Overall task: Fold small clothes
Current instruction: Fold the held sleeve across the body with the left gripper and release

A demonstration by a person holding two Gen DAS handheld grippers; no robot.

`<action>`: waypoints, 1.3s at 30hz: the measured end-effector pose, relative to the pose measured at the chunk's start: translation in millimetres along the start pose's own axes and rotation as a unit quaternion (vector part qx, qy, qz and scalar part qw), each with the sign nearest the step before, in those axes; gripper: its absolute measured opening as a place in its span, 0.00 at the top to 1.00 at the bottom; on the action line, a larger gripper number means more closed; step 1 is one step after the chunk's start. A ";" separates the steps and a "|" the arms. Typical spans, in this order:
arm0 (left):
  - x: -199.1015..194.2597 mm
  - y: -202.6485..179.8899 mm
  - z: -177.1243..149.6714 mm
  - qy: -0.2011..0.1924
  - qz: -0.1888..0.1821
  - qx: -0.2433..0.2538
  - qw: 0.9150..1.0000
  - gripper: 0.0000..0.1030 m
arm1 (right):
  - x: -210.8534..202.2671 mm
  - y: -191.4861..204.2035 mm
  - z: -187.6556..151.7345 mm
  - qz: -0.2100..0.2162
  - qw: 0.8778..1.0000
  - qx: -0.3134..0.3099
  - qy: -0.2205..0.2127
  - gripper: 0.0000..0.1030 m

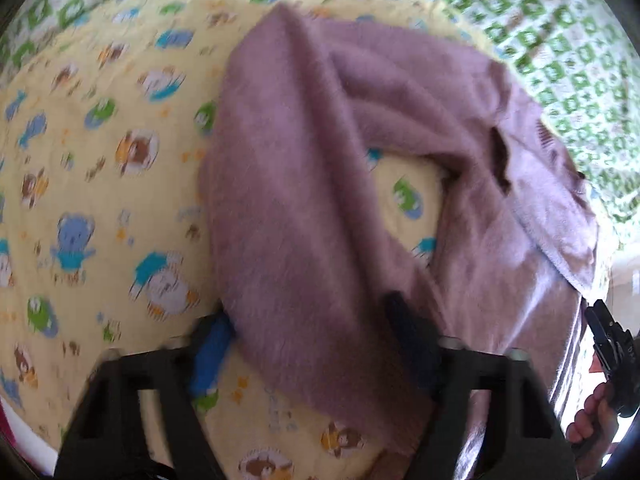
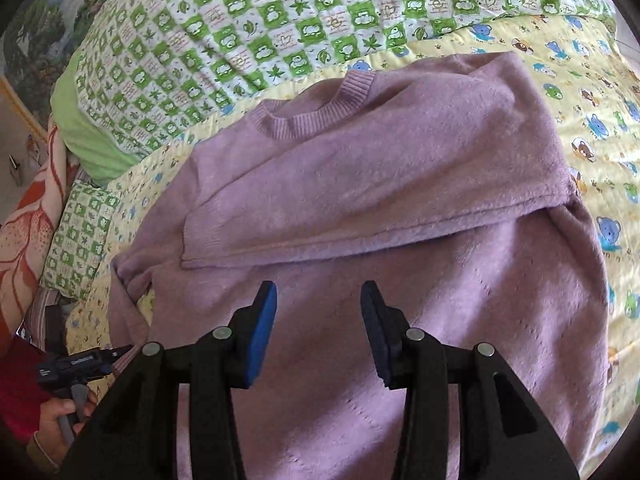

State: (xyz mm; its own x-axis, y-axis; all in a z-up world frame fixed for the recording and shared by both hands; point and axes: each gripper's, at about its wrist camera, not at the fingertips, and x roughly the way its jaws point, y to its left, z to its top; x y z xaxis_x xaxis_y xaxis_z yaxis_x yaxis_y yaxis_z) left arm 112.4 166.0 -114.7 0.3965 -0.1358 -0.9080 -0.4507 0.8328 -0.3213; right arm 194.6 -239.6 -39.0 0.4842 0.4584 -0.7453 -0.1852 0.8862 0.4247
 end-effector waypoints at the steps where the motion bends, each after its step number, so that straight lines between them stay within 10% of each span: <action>1: 0.9 -0.8 1.8 0.007 -0.022 0.001 1.000 0.79 | -1.4 1.5 -2.2 0.001 1.000 -0.001 0.000 0.56; 8: -47.2 -55.8 28.6 -0.039 -0.112 0.056 0.991 0.92 | -13.7 1.2 -9.2 -0.004 1.000 0.007 -0.012 0.56; 14: -91.8 -173.4 64.9 -0.078 -0.230 0.135 0.961 0.92 | -28.1 -17.2 -7.9 -0.020 0.999 0.032 -0.032 0.56; 20: -57.1 -278.9 77.2 -0.076 -0.290 0.189 0.935 0.91 | -33.7 -38.0 -1.7 -0.031 0.997 0.059 -0.042 0.56; 29: 72.0 -316.9 39.8 0.024 -0.224 0.231 0.946 0.83 | -29.1 -53.9 5.2 -0.041 0.996 0.073 -0.035 0.56; 35: 50.4 -278.6 33.4 0.019 -0.216 0.225 0.950 0.51 | -16.2 -49.0 7.6 -0.034 0.997 0.062 -0.023 0.56; 39: 20.0 -232.8 36.0 -0.011 -0.185 0.211 0.960 0.47 | -3.3 -39.8 9.6 -0.020 0.999 0.046 -0.010 0.56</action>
State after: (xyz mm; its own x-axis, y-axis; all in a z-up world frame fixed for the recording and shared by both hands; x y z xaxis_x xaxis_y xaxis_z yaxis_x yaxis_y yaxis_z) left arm 254.0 -11.2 -48.4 0.4852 -0.4569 -0.7456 0.0862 0.8735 -0.4792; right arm 208.6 -277.0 -48.5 0.5068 0.4213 -0.7521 -0.0871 0.8930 0.4416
